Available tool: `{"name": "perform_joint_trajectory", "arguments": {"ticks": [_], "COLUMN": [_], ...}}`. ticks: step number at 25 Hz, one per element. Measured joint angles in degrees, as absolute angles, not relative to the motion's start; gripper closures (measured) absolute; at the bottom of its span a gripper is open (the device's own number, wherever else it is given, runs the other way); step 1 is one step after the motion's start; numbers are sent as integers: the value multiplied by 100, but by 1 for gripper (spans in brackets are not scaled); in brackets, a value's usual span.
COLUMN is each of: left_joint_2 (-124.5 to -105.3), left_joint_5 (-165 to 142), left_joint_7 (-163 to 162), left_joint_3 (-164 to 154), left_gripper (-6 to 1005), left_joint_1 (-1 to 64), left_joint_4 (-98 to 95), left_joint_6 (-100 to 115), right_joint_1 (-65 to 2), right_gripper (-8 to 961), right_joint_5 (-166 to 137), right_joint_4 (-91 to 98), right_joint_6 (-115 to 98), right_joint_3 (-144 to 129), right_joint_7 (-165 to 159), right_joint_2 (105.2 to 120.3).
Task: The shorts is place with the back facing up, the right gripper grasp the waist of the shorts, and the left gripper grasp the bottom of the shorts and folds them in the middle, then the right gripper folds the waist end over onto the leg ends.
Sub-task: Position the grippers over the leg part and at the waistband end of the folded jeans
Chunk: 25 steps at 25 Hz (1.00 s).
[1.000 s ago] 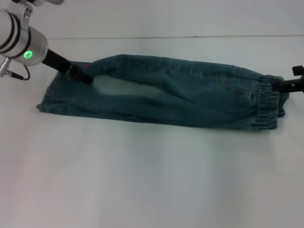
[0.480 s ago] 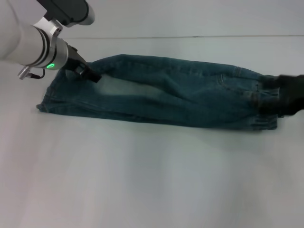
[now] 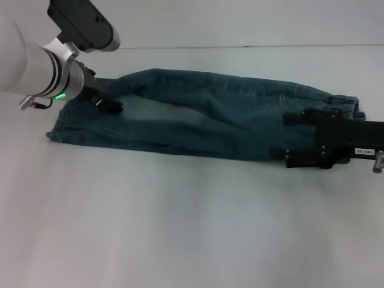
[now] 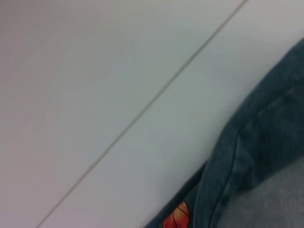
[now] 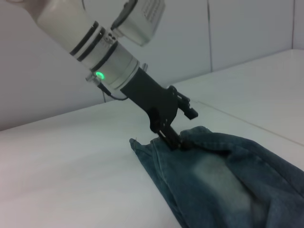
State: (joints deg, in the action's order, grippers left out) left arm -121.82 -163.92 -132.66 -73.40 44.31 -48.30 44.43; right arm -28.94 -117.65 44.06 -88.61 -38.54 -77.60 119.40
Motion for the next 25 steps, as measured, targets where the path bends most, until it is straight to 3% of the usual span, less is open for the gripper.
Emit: {"name": "perform_joint_trajectory", "arguments": {"ticks": [15,25], "left_joint_2": [-12238,-12103], "left_joint_5": [-16391,-16391], "left_joint_7": [-12523,-12350], "left_joint_3": [-7349,-7338], "left_gripper": [112,175], "left_joint_1": [4336,4738], "left_joint_4": [-4089,-3186], "left_joint_6": [2906,2196], "right_joint_1": [-3177,-3243], "right_gripper": [37,37], "right_joint_5": [-11698,-11697], "right_joint_4": [4009,3942], "right_joint_6": [-8807,-8814], "right_joint_3": [-3932,-3988], "right_joint_7": [-7659,-7684], "right_joint_2": [11953,11962]}}
